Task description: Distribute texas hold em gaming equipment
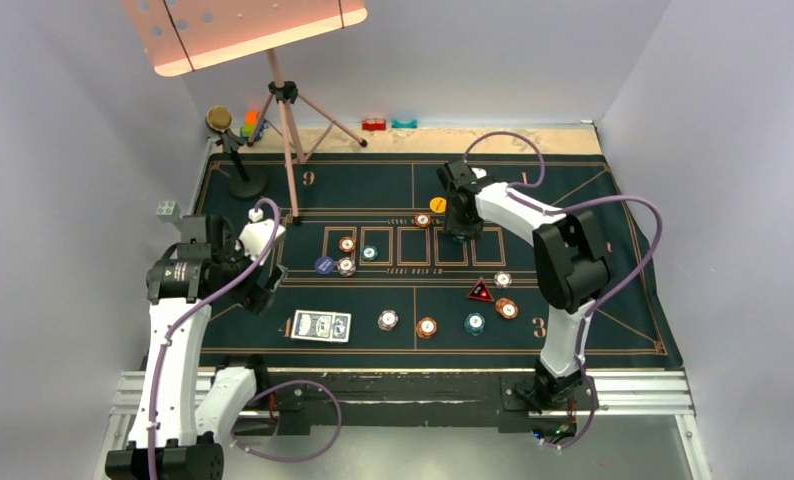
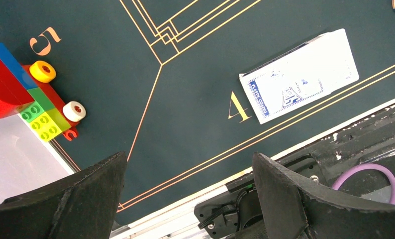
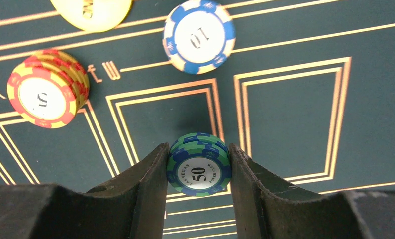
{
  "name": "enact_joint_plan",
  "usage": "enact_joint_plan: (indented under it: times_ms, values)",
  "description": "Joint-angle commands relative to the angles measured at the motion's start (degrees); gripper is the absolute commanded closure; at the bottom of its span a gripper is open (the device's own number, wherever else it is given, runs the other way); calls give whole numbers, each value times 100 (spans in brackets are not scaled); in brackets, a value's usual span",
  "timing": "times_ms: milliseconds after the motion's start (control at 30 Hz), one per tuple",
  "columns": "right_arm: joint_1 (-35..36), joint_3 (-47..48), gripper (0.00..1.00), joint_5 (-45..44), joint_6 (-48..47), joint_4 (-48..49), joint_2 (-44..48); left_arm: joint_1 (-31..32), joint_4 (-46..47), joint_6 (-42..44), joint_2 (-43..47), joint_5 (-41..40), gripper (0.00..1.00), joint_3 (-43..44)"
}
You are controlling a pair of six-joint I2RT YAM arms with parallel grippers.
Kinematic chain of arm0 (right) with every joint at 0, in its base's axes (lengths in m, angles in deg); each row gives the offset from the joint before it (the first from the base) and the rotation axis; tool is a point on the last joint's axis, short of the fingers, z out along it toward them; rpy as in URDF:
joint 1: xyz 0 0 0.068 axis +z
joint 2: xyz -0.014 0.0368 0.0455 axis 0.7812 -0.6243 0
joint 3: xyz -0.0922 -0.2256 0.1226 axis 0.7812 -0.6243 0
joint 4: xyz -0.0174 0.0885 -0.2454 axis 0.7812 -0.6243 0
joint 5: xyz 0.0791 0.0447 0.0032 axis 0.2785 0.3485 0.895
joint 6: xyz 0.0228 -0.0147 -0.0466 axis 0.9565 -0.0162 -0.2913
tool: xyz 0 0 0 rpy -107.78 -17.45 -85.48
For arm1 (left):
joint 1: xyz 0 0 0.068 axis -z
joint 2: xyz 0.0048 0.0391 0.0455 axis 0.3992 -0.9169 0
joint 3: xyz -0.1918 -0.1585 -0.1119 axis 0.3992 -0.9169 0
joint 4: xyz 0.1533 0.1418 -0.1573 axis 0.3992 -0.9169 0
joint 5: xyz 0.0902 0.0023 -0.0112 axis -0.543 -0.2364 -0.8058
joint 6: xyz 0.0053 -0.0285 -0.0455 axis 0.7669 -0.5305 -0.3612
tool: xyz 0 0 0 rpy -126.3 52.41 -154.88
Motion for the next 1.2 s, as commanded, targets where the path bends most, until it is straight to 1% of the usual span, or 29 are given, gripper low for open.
enact_joint_plan:
  times_ms: [0,133,233,333,467,533,667,733,833,1000,1100,1167]
  values:
    - [233,336,88,147,-154,243,-49,28,139,109,-7,-21,0,-61]
    - [285,443,88,222,-140,259,-291,33,145,85,-50,14,0,-44]
    - [287,529,85,251,-126,254,-459,26,142,87,-32,6,0,-30]
    - [286,602,74,313,-111,221,-578,26,136,104,-9,-18,0,-31]
    - [286,731,54,326,-93,71,-604,27,100,109,19,-15,0,-35]
    - [289,838,45,332,-104,-51,-495,27,85,110,36,-7,0,-44]
    - [474,909,36,226,-187,-222,13,34,49,135,66,14,0,-30]
    - [577,815,33,204,-178,-333,319,28,50,135,76,16,0,-26]
    - [819,285,33,106,-42,-381,1024,34,45,135,91,20,0,-26]
    - [1104,-1386,32,106,532,-289,2362,29,42,177,111,29,0,-44]
    - [1129,-2395,26,156,816,-277,3069,34,32,178,119,28,0,-29]
    - [1155,-2904,24,212,944,-325,3459,26,10,179,127,33,0,-14]
